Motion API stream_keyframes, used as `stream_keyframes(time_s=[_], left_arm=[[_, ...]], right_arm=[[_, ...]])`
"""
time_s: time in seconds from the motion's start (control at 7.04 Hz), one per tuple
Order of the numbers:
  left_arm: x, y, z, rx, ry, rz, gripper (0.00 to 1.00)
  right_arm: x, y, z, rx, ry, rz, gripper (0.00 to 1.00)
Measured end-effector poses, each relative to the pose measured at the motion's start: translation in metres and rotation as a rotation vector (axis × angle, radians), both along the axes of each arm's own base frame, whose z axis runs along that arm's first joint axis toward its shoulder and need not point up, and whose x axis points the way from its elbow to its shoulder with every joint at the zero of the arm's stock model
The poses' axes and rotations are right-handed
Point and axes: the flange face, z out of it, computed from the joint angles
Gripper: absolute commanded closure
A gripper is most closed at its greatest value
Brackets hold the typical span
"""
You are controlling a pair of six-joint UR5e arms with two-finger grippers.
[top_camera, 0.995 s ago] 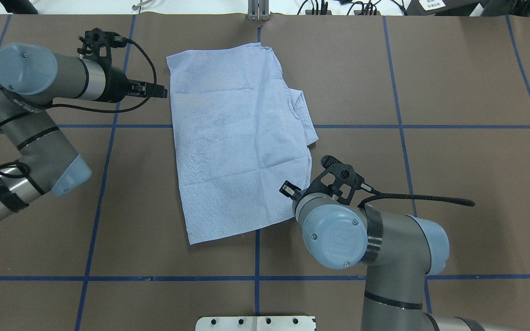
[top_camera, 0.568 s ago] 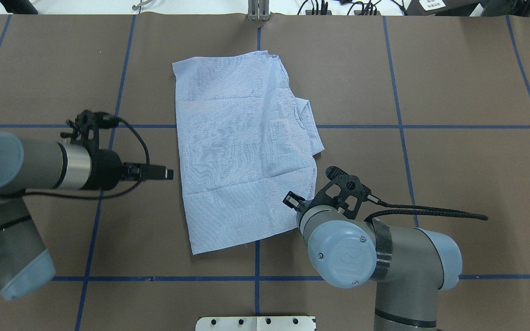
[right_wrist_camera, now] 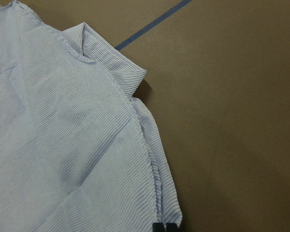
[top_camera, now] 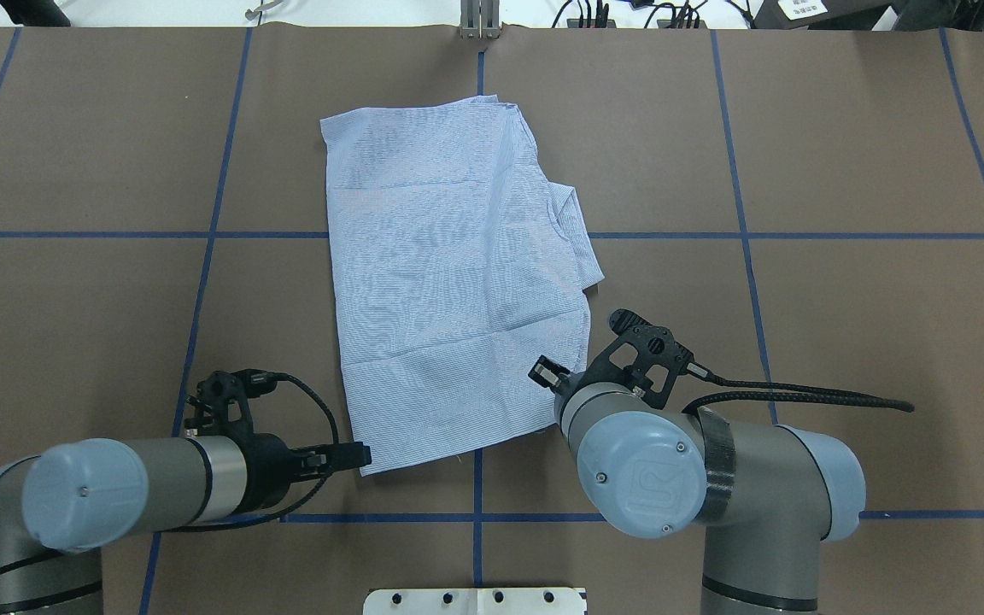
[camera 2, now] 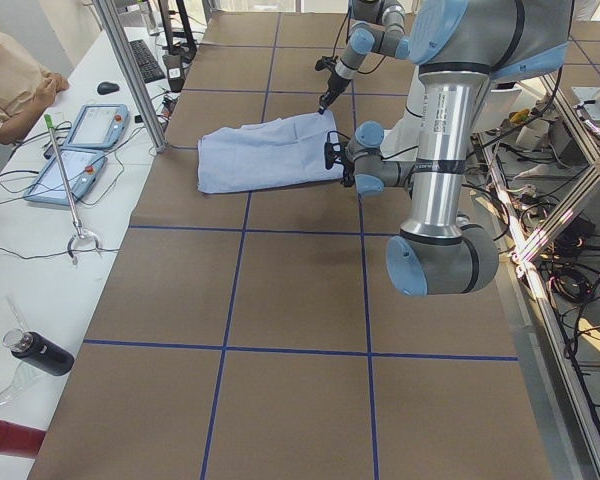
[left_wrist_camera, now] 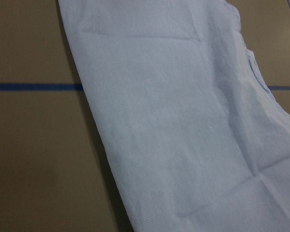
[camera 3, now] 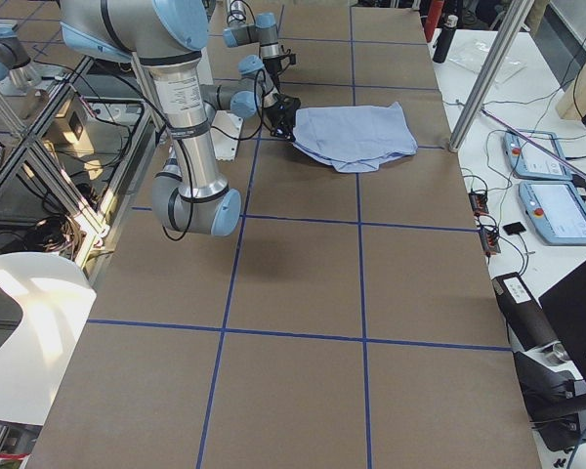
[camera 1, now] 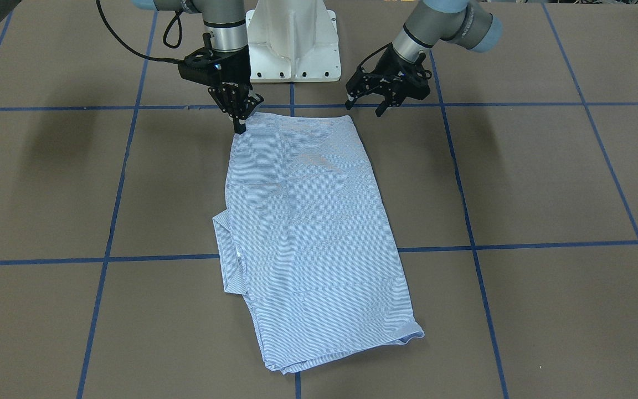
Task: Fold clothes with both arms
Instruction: 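Lower both grippers and grasp the near edge of the folded shirt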
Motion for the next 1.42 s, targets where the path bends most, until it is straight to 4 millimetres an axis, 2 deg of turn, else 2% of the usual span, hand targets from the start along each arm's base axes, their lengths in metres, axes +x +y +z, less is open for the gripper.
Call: stream_keyframes(time_s=[0.14, 0.43, 0.57, 0.71, 1.42], left_arm=[[0.02, 0.003, -0.009, -0.034, -0.014, -0.006, 0.33], [0.036, 0.002, -0.014, -0.057, -0.025, -0.014, 0.42], [0.036, 0.0, -0.014, -0.06, -0.027, -0.018, 0.43], [0.035, -0.003, -0.014, -0.061, -0.026, -0.024, 0.48], [0.029, -0.014, -0.008, -0.11, -0.027, -0.068, 0.5]], right_arm=[[0.0, 0.0, 0.0, 0.0, 0.0, 0.001, 1.0], [0.0, 0.0, -0.001, -0.001, -0.003, 0.002, 1.0], [0.001, 0.0, -0.002, 0.0, -0.005, 0.002, 1.0], [0.002, 0.0, -0.002, 0.0, -0.007, 0.002, 1.0], [0.003, 0.001, -0.003, 0.0, -0.007, 0.002, 1.0]])
